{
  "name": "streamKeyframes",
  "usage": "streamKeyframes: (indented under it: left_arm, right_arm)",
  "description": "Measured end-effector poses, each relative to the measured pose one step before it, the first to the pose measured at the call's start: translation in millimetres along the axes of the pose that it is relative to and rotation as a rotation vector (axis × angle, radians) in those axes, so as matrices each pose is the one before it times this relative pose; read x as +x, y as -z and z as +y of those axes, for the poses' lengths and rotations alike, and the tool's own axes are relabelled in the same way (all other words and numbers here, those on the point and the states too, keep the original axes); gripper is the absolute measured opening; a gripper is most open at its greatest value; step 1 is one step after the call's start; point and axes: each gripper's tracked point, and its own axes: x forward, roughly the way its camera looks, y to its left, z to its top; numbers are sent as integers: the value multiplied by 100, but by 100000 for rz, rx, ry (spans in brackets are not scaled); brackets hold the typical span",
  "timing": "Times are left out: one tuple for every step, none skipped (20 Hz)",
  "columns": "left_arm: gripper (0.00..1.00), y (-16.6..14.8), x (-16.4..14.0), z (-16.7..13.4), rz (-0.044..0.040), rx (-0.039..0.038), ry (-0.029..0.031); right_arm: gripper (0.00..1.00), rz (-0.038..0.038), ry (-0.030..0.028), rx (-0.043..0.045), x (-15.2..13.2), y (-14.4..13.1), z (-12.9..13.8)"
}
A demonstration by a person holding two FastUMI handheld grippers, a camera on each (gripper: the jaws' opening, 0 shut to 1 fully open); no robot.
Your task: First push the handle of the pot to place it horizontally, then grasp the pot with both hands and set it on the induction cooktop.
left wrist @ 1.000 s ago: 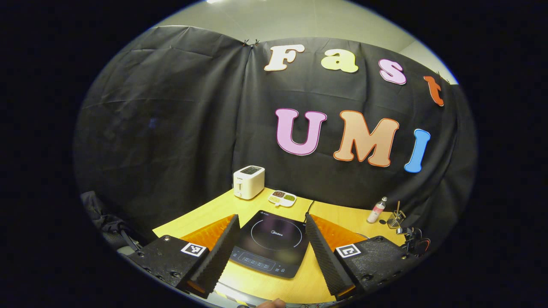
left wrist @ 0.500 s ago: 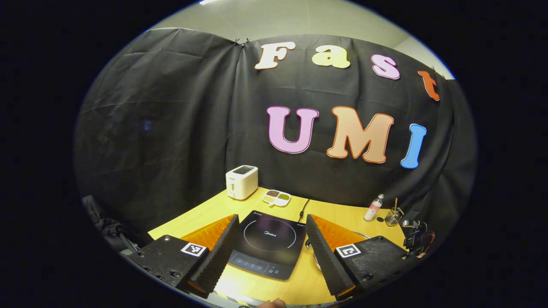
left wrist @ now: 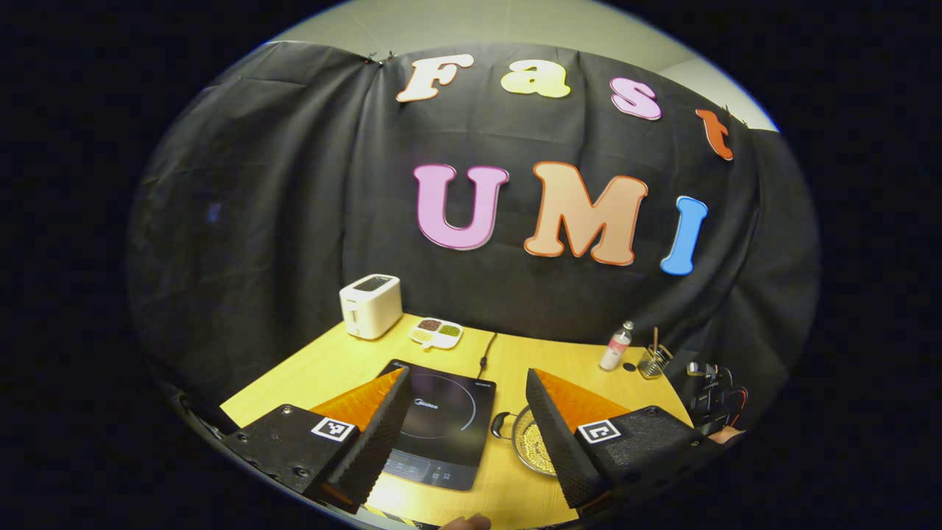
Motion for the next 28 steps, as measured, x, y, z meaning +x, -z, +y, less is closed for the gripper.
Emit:
streamKeyframes:
  left_arm:
    - [95, 585, 986, -376, 1944, -446, 3517]
    - [95, 594, 981, -267, 2191, -248, 3550]
    - [94, 730, 1030, -153, 2303, 107, 3537]
    - [94, 672, 987, 73, 2306, -3, 3276]
    - [95, 1066, 1054, 79, 3444, -244, 3260]
    - [95, 1082, 886, 7, 3641, -599, 3615]
    - [95, 1077, 864, 28, 3679, -685, 3165]
    - [95, 919, 837, 22, 3941, -355, 3265]
    - [95, 1033, 886, -79, 3698, -58, 2917]
    - [95, 878, 915, -22, 4151, 507, 2673]
    - [95, 752, 804, 65, 2926, 677, 2215]
    - [95, 641, 864, 97, 3004, 951, 1368]
    - [96, 697, 1052, 61, 3455, 1285, 1061]
    - [95, 685, 960, 103, 3473, 1705, 578]
    - [95, 663, 1421, 230, 3299, 2036, -70]
    - [95, 736, 1255, 206, 4041, 1936, -599]
    - [95, 780, 1458, 1, 4117, 1560, 203]
    - [96, 609, 1506, 170, 3634, 1183, -262]
    - [95, 877, 1402, -108, 4135, 1631, 204]
    - [96, 393, 1131, 96, 2083, 2181, -653]
    - [94, 661, 1150, 96, 3235, 955, -460]
    - [94, 843, 885, -339, 4660, -630, 779]
    - [94, 435, 652, 100, 2272, -555, -1188]
    - [94, -238, 494, 122, -693, 205, -942]
    - [94, 155, 589, 25, 941, -527, -616]
    - [93, 213, 342, -70, 1989, -1051, -498]
    - [93, -498, 290, 46, -564, 976, -1597]
    - [93, -318, 98, -88, -1268, 1284, 532]
  right_arm:
    - [0, -1759, 1306, 1947, -420, -309, -28]
    - [0, -1191, 853, 2519, -39, -128, 248]
    - [3, -1017, -55, 2840, -459, -275, 298]
    - [0, -1465, -189, 2599, -345, -373, 515]
    - [7, -1639, 1642, 1438, -260, -482, 160]
    - [19, -1333, 3349, 736, -46, -341, -401]
    - [24, -572, 2485, 214, -40, -352, -17]
    - [27, -415, 1733, 359, -85, -1, 218]
    - [29, -787, 963, 717, -185, -254, 359]
    - [41, -809, 693, 711, -18, -101, 321]
    - [48, -831, 2104, 190, 79, -197, 35]
    - [57, -750, 2791, -453, 53, -44, -375]
    - [57, -575, 1997, -579, 259, -83, -167]
    - [63, -16, 1133, -657, 126, 129, 16]
    - [68, 627, 1162, -1202, 279, 62, -42]
    - [69, 897, 1733, -1655, 500, 169, -414]
    - [69, 980, 1288, -1712, 623, 68, -306]
    - [68, 1027, 224, -1654, 556, -26, -11]
    - [68, 1466, 151, -1553, 747, 44, 60]
    - [69, 1559, -49, -1304, 785, 146, -40]
    - [69, 1151, -388, -695, 503, 28, 46]
    - [71, 405, -789, -356, 520, -77, 24]
    - [72, 249, -982, -336, 421, -152, 42]
    - [72, 738, -1111, -413, 585, 64, -106]
    - [74, 688, -1490, 202, 317, -37, 128]
    - [76, 655, -1645, 122, 329, -109, -58]
    - [75, 321, -1134, 322, 466, -181, -14]
    - [75, 397, -874, 78, 279, 4, -49]
